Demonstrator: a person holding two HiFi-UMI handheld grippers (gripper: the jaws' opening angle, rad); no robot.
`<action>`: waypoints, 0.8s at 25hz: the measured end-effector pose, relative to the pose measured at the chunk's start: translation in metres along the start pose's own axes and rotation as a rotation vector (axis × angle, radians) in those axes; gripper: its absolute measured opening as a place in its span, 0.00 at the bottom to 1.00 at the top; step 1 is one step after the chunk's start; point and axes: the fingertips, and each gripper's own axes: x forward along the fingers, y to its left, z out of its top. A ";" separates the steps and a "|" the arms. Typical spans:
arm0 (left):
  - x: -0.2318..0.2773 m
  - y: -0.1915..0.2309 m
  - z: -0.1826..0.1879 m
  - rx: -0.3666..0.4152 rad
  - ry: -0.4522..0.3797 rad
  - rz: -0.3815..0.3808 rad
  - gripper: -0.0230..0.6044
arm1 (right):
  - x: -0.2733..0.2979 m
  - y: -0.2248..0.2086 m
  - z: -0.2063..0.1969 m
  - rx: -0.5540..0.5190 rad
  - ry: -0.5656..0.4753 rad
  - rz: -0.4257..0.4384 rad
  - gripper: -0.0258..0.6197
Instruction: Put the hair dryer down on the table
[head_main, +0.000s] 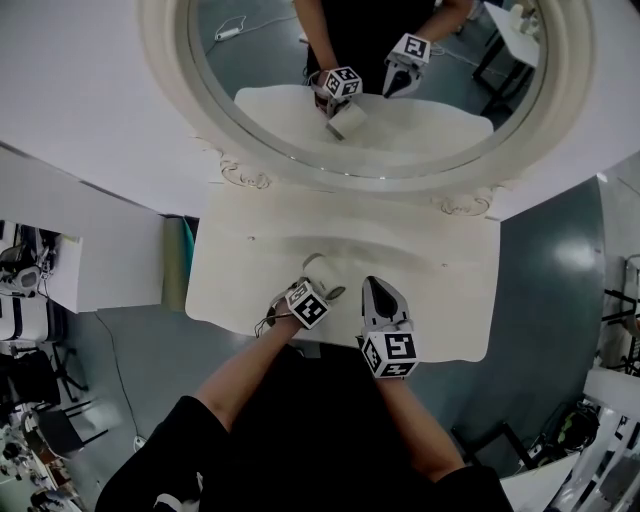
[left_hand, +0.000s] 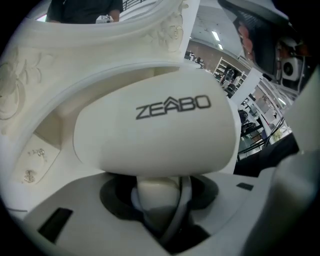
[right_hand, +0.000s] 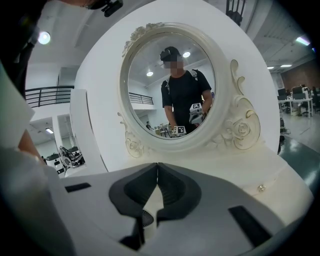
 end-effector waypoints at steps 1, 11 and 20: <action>0.001 0.001 0.000 0.002 0.008 -0.001 0.35 | 0.000 0.000 0.000 0.002 -0.001 0.000 0.07; 0.002 0.001 0.000 0.001 0.001 0.004 0.35 | -0.001 -0.010 -0.012 -0.001 0.041 -0.026 0.07; 0.002 0.001 0.000 0.023 -0.017 0.024 0.35 | -0.008 -0.007 -0.019 0.003 0.064 -0.006 0.07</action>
